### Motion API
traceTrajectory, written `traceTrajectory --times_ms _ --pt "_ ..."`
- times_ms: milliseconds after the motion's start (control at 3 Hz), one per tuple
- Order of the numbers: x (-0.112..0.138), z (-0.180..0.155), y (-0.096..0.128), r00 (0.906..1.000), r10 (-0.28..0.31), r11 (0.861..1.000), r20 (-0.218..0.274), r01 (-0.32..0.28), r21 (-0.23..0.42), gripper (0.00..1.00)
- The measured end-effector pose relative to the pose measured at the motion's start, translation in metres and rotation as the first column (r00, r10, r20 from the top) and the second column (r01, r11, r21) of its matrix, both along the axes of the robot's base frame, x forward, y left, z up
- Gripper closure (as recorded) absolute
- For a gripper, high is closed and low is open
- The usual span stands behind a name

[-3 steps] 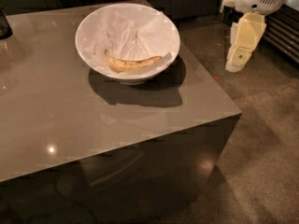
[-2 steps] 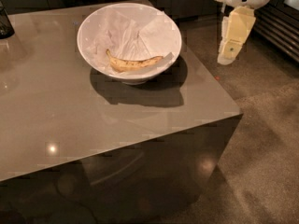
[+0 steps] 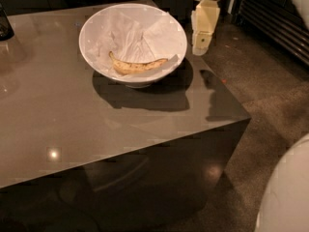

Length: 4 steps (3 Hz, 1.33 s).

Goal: Pick banana from white bowl

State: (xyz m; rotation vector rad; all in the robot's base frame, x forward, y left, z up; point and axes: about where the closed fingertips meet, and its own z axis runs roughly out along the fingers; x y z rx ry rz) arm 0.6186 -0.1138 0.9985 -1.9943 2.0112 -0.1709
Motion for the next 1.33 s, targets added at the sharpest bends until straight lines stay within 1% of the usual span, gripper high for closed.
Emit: traceTrajectory --times_ms 333,667,1000,1333 --pt "0.008 0.002 0.007 0.9995 0.007 1.0 0.03 -0.007 0.016 0.0" --pt "0.027 -0.001 0.029 0.9974 0.06 0.998 0.041 -0.061 0.031 0.0" --pt "0.05 -0.014 0.053 0.9937 0.111 0.994 0.017 -0.111 0.025 0.0" --pt "0.067 -0.024 0.071 0.9899 0.142 0.99 0.005 -0.142 0.024 0.0"
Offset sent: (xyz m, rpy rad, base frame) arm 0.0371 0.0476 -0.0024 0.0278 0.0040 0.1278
